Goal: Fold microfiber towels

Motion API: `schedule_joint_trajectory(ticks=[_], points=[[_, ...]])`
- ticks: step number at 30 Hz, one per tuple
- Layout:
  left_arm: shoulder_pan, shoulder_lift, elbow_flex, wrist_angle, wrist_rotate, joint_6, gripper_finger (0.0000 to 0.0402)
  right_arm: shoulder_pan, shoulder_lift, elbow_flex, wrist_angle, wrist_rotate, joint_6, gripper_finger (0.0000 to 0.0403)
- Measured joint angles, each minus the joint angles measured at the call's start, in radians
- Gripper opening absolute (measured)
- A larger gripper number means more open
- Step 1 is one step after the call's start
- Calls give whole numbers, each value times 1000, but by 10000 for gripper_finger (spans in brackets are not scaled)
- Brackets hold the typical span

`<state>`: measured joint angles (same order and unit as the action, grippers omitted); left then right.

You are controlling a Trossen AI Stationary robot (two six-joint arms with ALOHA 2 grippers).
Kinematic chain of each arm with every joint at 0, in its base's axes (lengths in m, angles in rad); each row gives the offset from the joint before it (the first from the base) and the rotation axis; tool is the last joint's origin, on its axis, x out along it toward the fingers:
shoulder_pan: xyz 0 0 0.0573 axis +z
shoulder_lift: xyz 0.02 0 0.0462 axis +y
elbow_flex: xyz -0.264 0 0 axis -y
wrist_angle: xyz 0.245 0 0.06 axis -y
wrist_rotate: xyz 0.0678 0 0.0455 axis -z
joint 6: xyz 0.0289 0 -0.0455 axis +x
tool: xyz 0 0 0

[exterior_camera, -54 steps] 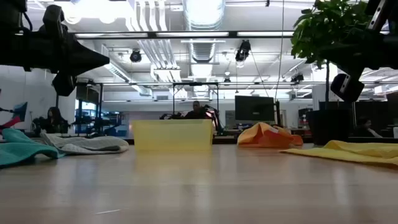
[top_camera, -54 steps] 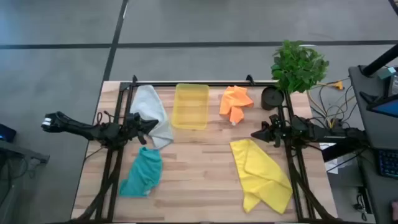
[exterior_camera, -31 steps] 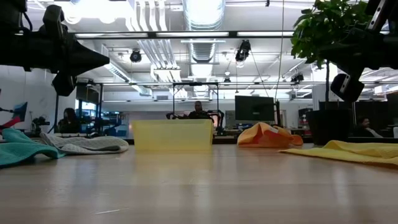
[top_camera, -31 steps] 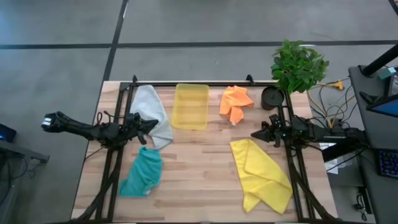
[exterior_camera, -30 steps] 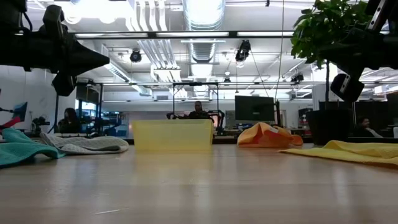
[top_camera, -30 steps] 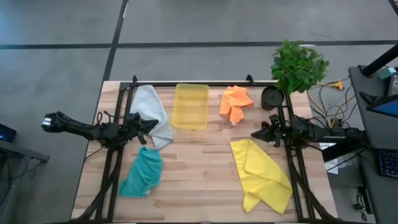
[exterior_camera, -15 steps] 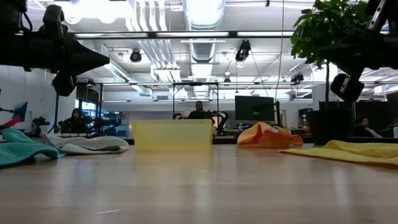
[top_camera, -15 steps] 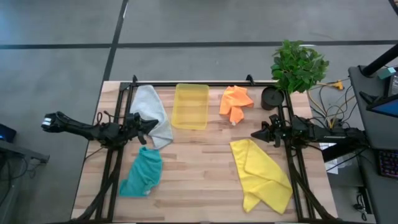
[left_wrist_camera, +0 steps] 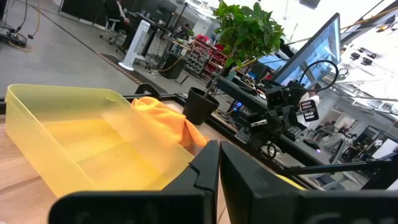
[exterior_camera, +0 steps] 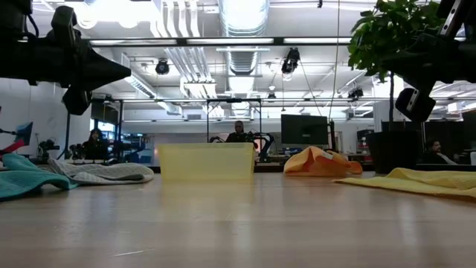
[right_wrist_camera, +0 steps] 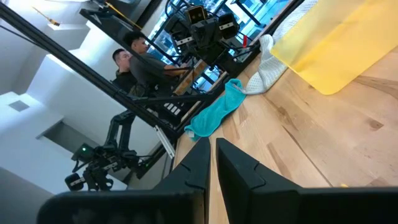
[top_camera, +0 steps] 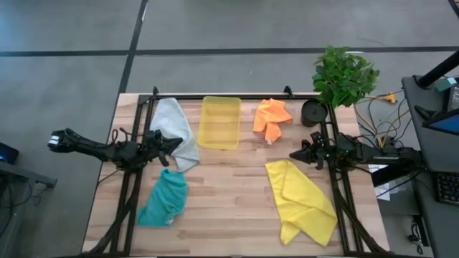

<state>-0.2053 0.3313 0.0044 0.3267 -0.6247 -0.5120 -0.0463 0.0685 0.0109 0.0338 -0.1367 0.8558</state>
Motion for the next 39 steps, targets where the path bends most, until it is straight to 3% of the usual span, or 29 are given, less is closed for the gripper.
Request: schedule_joint_trajectory(ticks=[9,11,13,16,18,21,23,31,34,39], points=[[0,0,0,0,0,0,0,0,0,0,5,1,11,22],[0,0,0,0,0,0,0,0,0,0,68,17,115,22],[0,0,0,0,0,0,0,0,0,1,173,85,305,22],[0,0,0,0,0,0,0,0,0,1,314,291,593,22],[0,0,0,0,0,0,0,0,-1,1,392,439,661,22],[0,0,0,0,0,0,0,0,1,2,422,623,605,22],[0,0,0,0,0,0,0,0,0,2,425,665,565,22],[0,1,0,25,-15,27,0,0,5,1,435,699,463,22],[0,0,0,126,-16,-60,0,0,5,1,490,710,405,22],[3,-4,0,360,-74,-57,0,0,5,1,650,718,200,22]])
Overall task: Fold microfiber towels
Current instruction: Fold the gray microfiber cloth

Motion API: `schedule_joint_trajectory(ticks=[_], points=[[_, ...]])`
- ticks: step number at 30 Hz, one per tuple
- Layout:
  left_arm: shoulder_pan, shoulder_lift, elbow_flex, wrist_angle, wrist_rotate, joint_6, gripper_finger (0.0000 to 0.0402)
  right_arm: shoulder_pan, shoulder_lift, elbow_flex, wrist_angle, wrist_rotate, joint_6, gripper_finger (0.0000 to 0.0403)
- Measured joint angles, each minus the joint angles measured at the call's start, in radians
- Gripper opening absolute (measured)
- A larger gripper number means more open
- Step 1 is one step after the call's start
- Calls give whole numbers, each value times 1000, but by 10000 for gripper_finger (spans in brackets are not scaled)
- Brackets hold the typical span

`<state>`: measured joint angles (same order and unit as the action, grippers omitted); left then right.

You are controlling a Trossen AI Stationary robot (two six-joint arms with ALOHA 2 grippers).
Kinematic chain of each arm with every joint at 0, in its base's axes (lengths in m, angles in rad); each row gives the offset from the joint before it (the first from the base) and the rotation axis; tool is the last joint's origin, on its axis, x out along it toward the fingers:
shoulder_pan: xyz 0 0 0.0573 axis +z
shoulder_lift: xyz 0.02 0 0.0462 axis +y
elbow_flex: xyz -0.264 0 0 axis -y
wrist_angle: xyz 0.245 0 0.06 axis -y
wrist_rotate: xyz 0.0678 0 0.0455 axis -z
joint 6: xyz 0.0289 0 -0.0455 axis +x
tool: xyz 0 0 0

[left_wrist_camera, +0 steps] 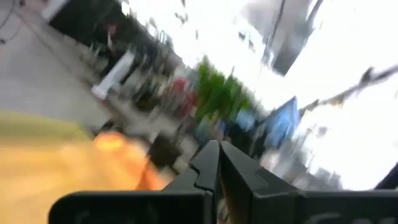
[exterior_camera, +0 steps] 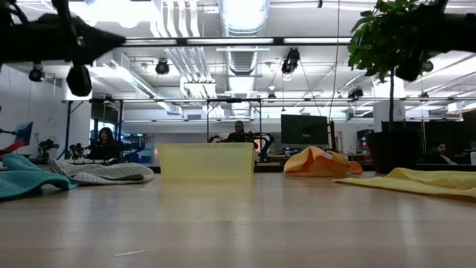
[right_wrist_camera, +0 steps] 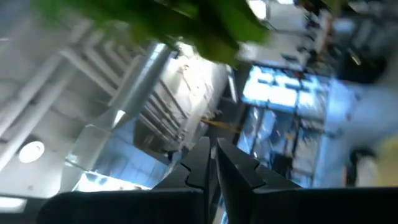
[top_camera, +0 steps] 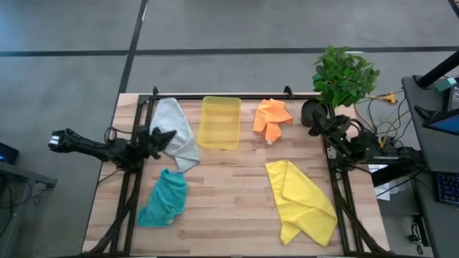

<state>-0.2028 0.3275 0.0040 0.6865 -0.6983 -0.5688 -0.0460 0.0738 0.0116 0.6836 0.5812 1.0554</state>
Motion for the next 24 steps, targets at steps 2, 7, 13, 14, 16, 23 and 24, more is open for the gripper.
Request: schedule_joint_trajectory(ticks=[2,7,13,14,16,23,24], points=[[0,-3,0,123,-18,2,0,0,0,0,73,0,-89,22],[0,-2,0,390,-18,1,0,0,0,1,176,-2,-192,22],[0,-2,60,456,23,165,0,0,39,69,157,-4,-263,22],[0,1,96,421,98,192,0,0,56,85,158,-3,-282,22],[-2,15,197,236,190,206,0,0,89,118,158,-6,-315,22],[-6,259,804,-1136,263,45,0,0,225,210,81,-36,-368,22],[-6,311,885,-1282,280,42,0,0,242,222,61,-42,-360,22]])
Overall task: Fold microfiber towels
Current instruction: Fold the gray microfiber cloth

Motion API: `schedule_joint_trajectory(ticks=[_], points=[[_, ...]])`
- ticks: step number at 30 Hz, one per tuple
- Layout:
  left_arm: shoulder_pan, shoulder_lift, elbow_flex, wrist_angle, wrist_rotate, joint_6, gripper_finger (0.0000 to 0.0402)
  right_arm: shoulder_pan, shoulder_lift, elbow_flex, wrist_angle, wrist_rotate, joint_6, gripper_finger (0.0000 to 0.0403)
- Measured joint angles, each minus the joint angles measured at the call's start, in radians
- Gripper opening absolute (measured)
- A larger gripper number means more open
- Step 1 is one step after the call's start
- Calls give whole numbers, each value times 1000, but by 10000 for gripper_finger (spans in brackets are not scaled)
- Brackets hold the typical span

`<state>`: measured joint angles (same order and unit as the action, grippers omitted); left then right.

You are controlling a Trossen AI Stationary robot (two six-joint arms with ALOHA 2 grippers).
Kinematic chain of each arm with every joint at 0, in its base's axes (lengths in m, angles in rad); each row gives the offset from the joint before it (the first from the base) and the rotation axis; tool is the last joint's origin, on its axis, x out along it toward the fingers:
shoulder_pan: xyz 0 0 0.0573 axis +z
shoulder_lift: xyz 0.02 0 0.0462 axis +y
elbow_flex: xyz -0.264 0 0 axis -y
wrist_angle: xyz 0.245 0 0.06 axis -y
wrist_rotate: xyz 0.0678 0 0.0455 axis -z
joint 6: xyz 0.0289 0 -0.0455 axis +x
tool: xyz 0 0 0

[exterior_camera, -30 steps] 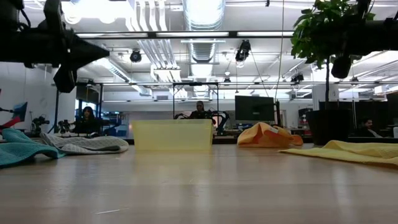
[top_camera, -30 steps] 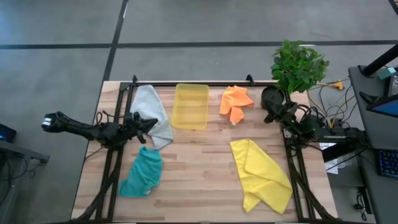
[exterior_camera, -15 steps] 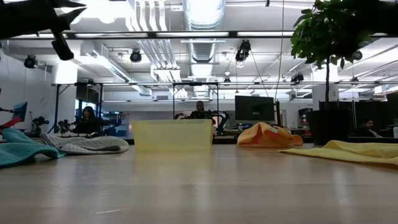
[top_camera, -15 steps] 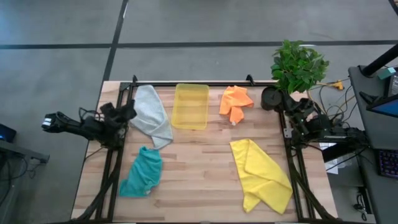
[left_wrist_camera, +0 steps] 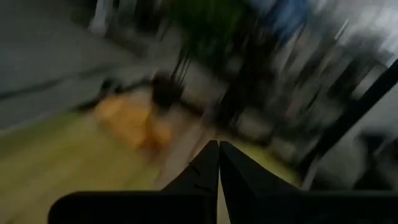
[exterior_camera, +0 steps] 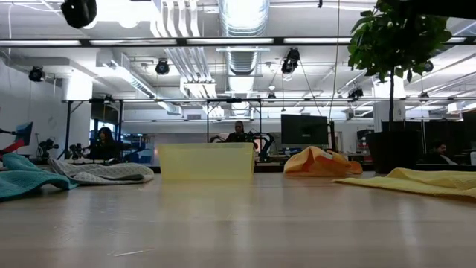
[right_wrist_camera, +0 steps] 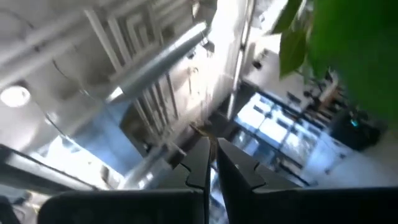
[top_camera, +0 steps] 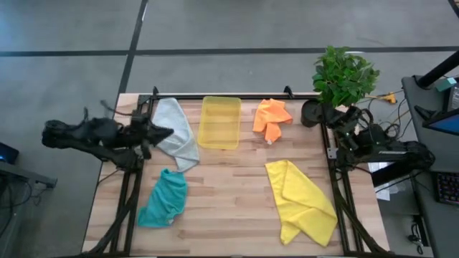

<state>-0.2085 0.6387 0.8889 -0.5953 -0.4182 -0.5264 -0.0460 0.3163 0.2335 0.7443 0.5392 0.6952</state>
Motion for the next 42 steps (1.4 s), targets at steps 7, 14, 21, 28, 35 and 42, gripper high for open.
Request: schedule_joint_trajectory(ticks=[7,14,21,28,35,42], points=[[-2,351,354,-573,100,66,0,0,98,70,-137,-103,9,22],[17,556,368,-884,90,-7,4,0,160,126,-242,-106,10,22],[130,590,337,-970,104,-161,63,0,207,153,-306,-156,11,22],[409,541,303,-976,119,-299,161,0,229,153,-306,-183,60,22],[740,581,226,-972,206,-139,187,0,230,153,-305,-183,64,22],[930,644,147,-864,255,92,187,0,230,153,-300,-202,65,22]])
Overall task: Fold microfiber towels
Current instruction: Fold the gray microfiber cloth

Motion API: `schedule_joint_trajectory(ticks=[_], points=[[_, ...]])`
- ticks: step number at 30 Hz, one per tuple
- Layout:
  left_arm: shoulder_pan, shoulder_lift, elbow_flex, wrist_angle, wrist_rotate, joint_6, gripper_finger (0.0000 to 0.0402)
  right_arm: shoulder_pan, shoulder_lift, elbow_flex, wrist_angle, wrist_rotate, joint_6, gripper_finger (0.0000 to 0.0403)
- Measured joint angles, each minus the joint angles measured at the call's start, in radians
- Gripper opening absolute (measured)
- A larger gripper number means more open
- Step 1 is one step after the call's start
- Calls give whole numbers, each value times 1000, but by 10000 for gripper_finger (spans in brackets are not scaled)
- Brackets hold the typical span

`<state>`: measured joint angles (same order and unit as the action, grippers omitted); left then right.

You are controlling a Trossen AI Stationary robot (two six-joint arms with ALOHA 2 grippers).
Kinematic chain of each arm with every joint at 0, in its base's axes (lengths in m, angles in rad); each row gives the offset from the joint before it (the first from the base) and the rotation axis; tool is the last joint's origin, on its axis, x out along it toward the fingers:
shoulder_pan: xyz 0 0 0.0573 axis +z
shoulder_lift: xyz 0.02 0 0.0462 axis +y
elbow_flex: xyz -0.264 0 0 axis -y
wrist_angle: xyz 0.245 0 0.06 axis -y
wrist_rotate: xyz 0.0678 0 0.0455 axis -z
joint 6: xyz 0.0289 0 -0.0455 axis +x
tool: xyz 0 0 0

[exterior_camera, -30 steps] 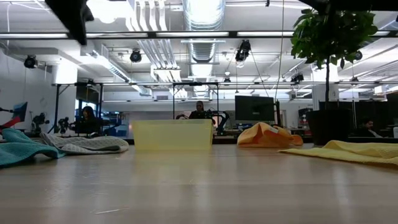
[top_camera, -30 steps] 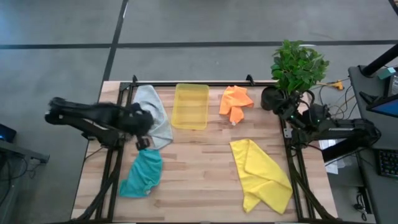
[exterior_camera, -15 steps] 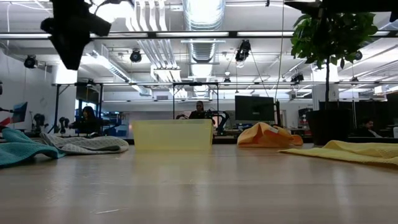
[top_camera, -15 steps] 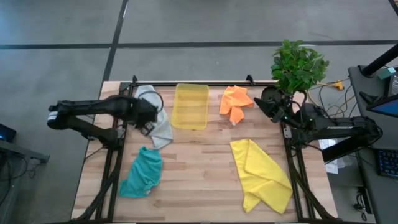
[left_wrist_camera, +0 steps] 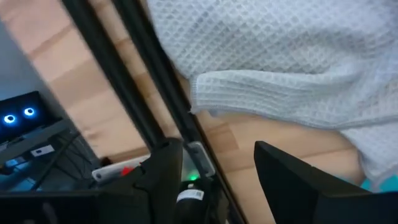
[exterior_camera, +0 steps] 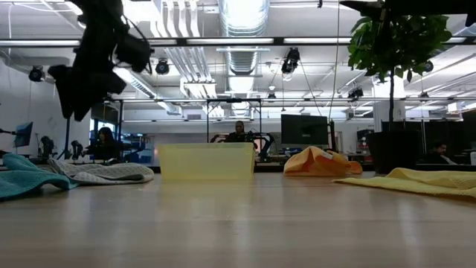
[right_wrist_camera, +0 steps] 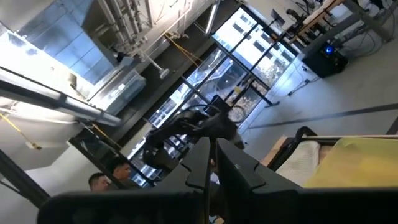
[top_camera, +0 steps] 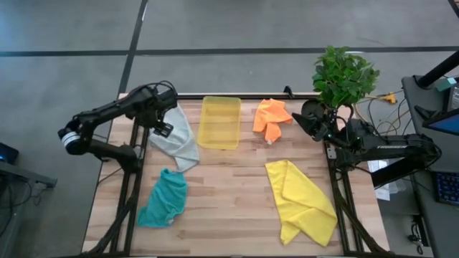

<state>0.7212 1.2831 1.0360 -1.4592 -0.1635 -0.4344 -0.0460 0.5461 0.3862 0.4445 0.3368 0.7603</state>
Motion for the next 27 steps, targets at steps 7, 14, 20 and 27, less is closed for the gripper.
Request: schedule_joint_trajectory(ticks=[7,14,20,27], points=[[63,103,-123,49,40,114,187,0,0,0,1,-4,47,22],[86,170,-208,150,31,161,187,0,0,0,1,-6,62,22],[98,187,-246,239,28,163,187,0,0,0,2,-7,79,22],[137,177,-254,280,15,161,187,0,0,15,3,-7,78,22]])
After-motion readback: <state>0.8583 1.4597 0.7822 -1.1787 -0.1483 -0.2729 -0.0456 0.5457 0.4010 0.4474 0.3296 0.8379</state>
